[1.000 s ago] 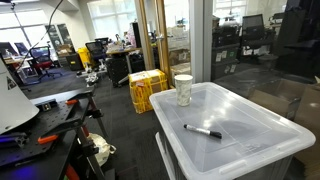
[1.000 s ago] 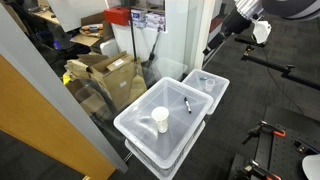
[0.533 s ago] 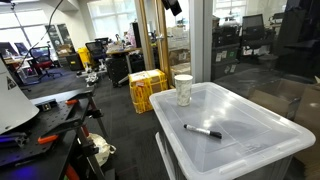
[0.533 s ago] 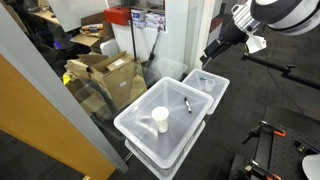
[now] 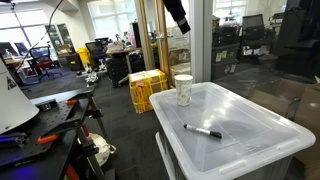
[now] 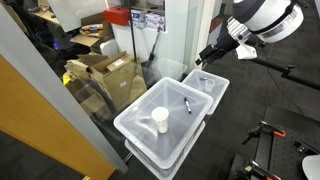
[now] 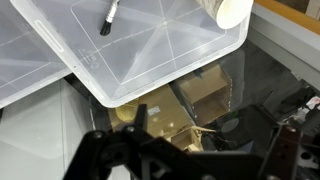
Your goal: Put the marker in the mug
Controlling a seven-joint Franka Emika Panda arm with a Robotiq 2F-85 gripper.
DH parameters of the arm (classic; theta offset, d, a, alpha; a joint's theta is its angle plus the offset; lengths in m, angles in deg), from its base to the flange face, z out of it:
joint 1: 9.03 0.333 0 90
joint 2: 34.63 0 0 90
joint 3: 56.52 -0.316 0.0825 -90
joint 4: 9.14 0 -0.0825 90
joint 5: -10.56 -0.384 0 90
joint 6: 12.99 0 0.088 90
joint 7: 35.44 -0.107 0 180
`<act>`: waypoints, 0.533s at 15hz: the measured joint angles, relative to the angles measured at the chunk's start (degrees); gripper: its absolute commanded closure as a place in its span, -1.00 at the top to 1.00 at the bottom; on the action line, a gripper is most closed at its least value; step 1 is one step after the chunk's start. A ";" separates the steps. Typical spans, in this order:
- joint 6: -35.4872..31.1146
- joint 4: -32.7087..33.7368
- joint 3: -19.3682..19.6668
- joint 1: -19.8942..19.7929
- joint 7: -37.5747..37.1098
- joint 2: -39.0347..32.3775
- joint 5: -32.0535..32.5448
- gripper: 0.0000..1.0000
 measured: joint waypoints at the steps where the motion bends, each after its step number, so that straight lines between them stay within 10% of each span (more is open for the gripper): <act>1: 0.00 1.02 0.00 0.04 0.80 -1.71 -1.95 1.00; 8: 0.00 8.96 -0.05 0.04 -1.47 -15.99 -4.20 1.00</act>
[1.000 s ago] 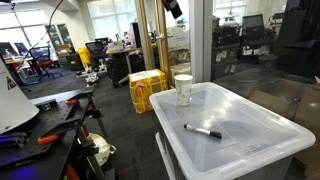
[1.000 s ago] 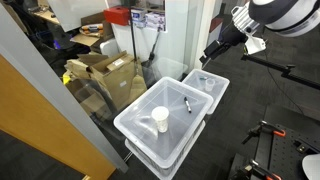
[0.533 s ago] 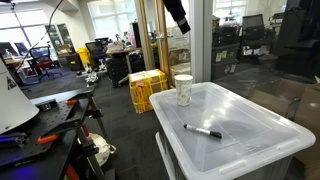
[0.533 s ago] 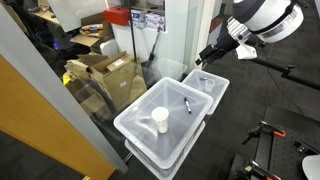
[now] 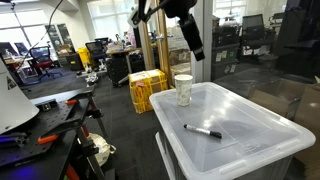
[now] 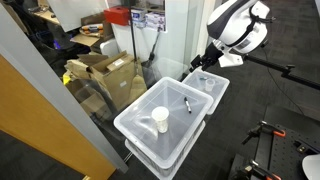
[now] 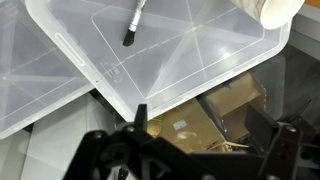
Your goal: Put the marker in the mug
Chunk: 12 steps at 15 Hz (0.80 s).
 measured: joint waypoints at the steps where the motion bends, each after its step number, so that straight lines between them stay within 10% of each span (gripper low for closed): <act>1: 0.00 1.12 0.00 0.00 -1.09 -1.90 0.40 1.00; 12: 1.14 11.81 -0.26 0.01 -9.72 -18.29 2.77 1.00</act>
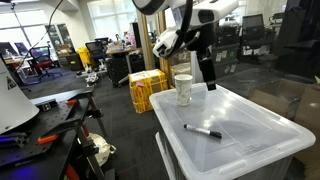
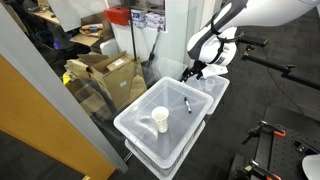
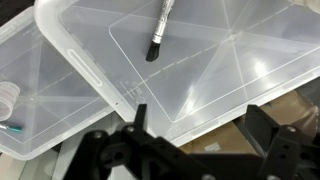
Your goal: Put the marker in the mug
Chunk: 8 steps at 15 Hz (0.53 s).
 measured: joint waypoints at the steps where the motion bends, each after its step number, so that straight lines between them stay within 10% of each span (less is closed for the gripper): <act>1: 0.09 0.55 -0.11 0.00 -0.42 -0.99 0.00 1.00; 8: 0.39 2.73 -1.30 -0.25 -0.57 -5.32 -0.92 1.00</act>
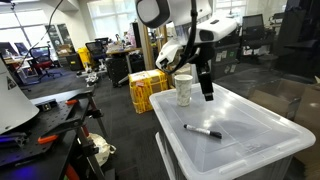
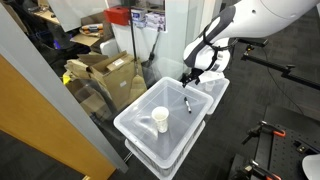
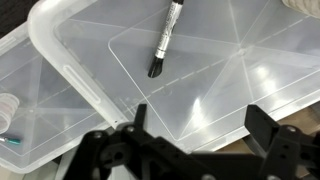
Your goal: Put the marker in the mug
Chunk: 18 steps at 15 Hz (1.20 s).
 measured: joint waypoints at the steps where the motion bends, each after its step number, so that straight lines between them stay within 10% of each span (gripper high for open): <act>1: 0.00 0.33 -0.55 -0.30 0.00 -0.41 -0.53 1.00; 18: -0.01 1.76 -2.73 -1.83 -0.11 -2.98 -2.63 1.00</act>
